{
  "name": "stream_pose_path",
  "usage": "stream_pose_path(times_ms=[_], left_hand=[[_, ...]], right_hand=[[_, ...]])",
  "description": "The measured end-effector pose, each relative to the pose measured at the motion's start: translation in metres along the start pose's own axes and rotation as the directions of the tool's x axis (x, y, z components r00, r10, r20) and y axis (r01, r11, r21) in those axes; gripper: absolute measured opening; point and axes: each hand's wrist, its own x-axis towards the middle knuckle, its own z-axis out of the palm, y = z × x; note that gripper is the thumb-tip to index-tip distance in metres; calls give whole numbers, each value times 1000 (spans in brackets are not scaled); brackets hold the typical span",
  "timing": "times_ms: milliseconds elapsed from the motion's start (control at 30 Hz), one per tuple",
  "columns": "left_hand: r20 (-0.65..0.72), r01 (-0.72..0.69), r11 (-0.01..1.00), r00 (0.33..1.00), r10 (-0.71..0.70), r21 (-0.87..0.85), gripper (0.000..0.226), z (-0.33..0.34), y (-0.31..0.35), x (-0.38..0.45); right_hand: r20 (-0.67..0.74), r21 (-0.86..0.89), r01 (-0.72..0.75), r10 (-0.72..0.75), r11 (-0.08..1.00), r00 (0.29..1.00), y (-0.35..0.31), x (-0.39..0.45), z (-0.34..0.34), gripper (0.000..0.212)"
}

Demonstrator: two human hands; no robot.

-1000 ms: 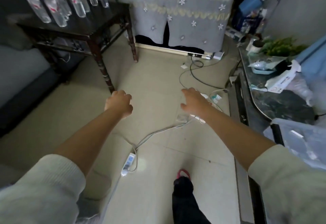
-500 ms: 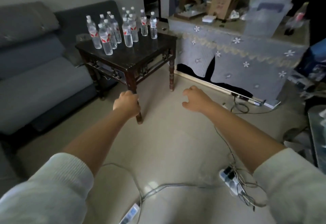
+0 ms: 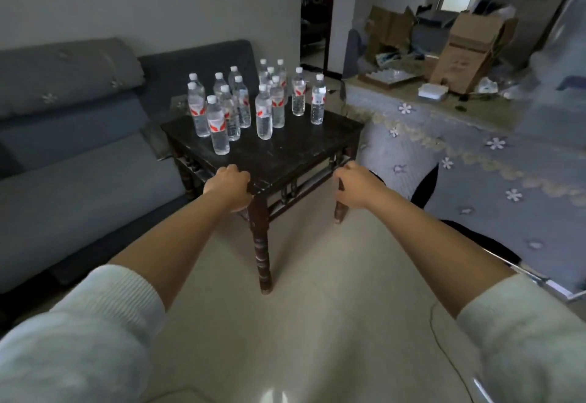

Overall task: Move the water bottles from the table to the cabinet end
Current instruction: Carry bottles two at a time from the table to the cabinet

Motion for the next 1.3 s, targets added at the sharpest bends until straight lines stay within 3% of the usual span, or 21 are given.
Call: stream_pose_path(times_ms=[267,767,1000,1300], left_hand=[[8,-1,1000,1000,1,14,47,-15,-15,137],[11,56,998,998,-56,-3,46,-27,20,404],[40,110,994,993,-110,2,47,-22,15,490],[24,129,988,992,-128,-85,57,-28,-7,583]], right_hand=[[50,-2,-13,13,1000,999,24,141,-16,50],[120,-26,49,-46,998,992,130,414,-58,47],[139,-2,17,-16,1000,990,165,508,-66,46],[77,-18,35,-34,999,996,154,616,-67,38]])
